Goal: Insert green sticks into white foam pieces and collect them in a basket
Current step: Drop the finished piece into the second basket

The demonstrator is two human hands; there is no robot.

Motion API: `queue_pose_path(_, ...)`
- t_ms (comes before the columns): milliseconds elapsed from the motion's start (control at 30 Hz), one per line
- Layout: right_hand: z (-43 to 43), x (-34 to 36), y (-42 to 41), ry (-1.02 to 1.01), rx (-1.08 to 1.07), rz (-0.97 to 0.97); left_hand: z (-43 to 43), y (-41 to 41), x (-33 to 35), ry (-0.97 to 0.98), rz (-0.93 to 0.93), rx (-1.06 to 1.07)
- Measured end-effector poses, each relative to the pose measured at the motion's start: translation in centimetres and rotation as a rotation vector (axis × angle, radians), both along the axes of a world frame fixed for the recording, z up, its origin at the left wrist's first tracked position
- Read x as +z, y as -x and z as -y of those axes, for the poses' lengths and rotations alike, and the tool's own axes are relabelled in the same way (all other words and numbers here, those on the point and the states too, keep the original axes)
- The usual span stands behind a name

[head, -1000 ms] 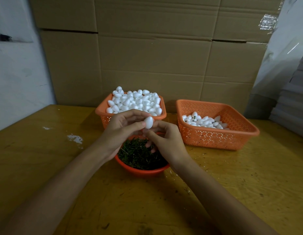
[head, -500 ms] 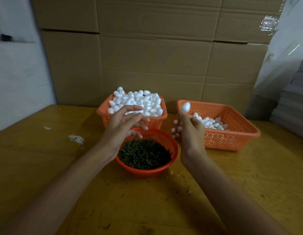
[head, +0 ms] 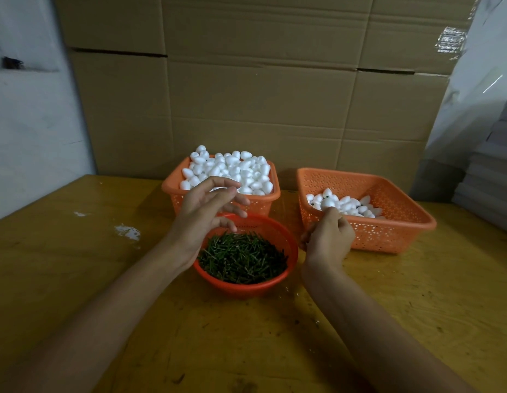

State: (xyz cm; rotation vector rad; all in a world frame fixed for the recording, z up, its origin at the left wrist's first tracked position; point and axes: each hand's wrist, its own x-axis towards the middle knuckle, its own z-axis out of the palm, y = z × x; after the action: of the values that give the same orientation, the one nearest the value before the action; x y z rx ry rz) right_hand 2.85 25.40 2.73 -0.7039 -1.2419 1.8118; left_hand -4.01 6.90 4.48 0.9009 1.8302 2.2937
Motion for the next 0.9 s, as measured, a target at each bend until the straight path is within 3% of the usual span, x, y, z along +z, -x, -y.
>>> queue_pose_path(133, -0.3, 0.2, 0.0, -0.006, 0.015, -0.032, 0.1, -0.1, 0.1, -0.019, -0.007, -0.008)
queue_pose_path(267, 0.0, 0.6, -0.2, -0.167, -0.014, -0.101, -0.1, -0.1, 0.1, -0.018, -0.008, -0.005)
queue_pose_path(367, 0.9, 1.4, -0.9, -0.436, 0.055, -0.197, 0.0, -0.1, 0.1, -0.006, -0.007, 0.015)
queue_pose_path(433, 1.9, 2.0, -1.4, -0.762, 0.206, -0.219, -0.1, -0.1, 0.0, -0.007, -0.014, 0.022)
queue_pose_path(500, 3.2, 2.1, -1.9, -1.109, 0.432, -0.068, -0.2, -0.1, 0.0, -0.016, -0.008, 0.033)
queue_pose_path(567, 4.5, 1.6, -2.2, -1.347, 0.660, 0.210, -0.2, 0.0, 0.0, -0.007, 0.004, 0.059)
queue_pose_path(667, 6.0, 0.1, -2.5, -1.722, 0.782, 0.582, -0.3, 0.1, 0.0, 0.014, 0.002, 0.089)
queue_pose_path(733, 6.5, -0.1, -2.9, -1.787, 0.767, 0.626, -0.3, 0.1, -0.1, 0.036, -0.014, 0.106)
queue_pose_path(900, 6.2, 0.2, -2.6, -1.712, 0.877, 0.667, -0.4, 0.1, -0.3, 0.077, -0.033, 0.134)
